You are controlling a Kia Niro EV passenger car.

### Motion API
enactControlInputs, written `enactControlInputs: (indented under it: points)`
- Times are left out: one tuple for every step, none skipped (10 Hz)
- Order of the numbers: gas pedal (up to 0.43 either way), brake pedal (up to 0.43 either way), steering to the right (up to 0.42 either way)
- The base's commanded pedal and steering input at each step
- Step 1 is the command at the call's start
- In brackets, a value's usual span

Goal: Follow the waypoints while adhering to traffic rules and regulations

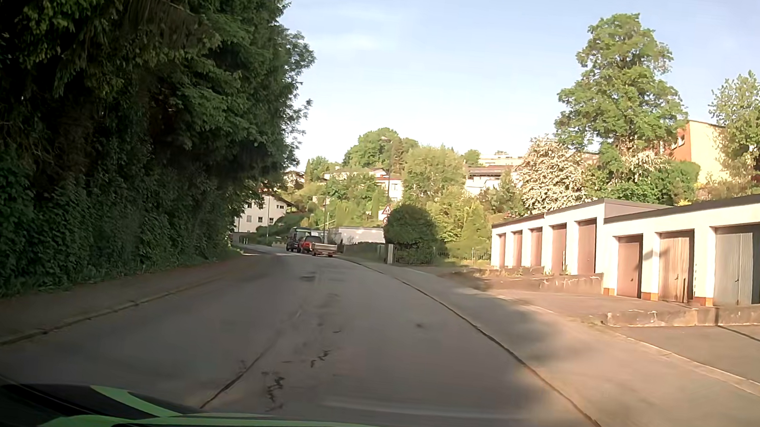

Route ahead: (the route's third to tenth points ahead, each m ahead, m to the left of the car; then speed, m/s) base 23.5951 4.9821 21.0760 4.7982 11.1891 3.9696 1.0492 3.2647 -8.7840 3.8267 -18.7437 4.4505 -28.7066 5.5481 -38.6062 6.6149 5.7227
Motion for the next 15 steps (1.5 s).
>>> enactControlInputs:
  points:
    - [0.02,0.0,-0.037]
    - [0.008,0.0,-0.041]
    - [0.008,0.0,-0.045]
    - [0.008,0.0,-0.044]
    - [0.008,0.0,-0.04]
    - [0.008,0.0,-0.037]
    - [0.008,0.0,-0.034]
    - [0.008,0.0,-0.031]
    - [0.039,0.0,-0.026]
    - [0.079,0.0,-0.024]
    - [0.087,0.0,-0.021]
    - [0.11,0.0,-0.02]
    - [0.118,0.0,-0.02]
    - [0.118,0.0,-0.019]
    - [0.118,0.0,-0.019]
